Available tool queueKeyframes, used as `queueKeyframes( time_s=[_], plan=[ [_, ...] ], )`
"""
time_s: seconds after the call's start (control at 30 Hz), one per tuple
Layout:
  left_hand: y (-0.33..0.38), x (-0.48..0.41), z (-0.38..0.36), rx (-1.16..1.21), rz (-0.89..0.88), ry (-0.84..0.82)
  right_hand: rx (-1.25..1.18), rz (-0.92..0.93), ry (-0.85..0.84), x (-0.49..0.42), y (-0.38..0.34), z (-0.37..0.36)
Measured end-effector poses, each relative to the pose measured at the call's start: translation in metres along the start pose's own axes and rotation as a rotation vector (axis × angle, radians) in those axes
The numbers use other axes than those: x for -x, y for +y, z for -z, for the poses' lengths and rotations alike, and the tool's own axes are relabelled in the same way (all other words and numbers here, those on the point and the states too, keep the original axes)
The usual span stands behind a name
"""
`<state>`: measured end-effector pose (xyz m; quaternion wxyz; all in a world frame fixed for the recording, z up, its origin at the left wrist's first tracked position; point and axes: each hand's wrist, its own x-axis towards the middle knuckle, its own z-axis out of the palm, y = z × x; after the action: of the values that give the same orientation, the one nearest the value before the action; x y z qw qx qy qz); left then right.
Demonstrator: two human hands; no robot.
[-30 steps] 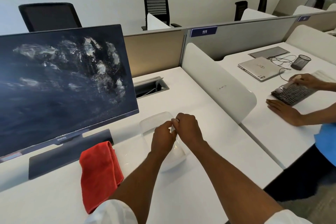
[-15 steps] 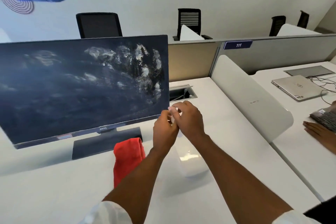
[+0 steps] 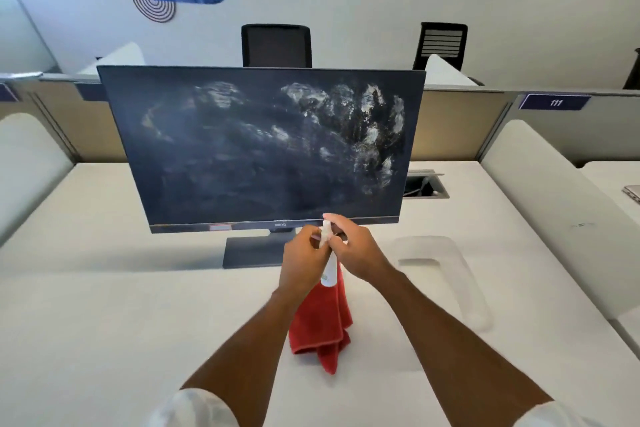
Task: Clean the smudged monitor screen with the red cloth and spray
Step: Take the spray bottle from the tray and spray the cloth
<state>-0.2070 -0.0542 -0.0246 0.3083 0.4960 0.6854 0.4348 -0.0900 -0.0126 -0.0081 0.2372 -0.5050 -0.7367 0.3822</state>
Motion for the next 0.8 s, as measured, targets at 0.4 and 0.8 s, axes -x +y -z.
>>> queueKeyframes(
  time_s=[0.4, 0.8],
  plan=[
    [-0.040, 0.015, 0.003, 0.167, 0.317, -0.194, -0.001, -0.062, -0.174, 0.034, 0.036, -0.058],
    [-0.084, 0.016, 0.017, -0.194, 0.244, -0.130, 0.166, -0.114, -0.024, 0.047, 0.039, -0.061]
  ],
)
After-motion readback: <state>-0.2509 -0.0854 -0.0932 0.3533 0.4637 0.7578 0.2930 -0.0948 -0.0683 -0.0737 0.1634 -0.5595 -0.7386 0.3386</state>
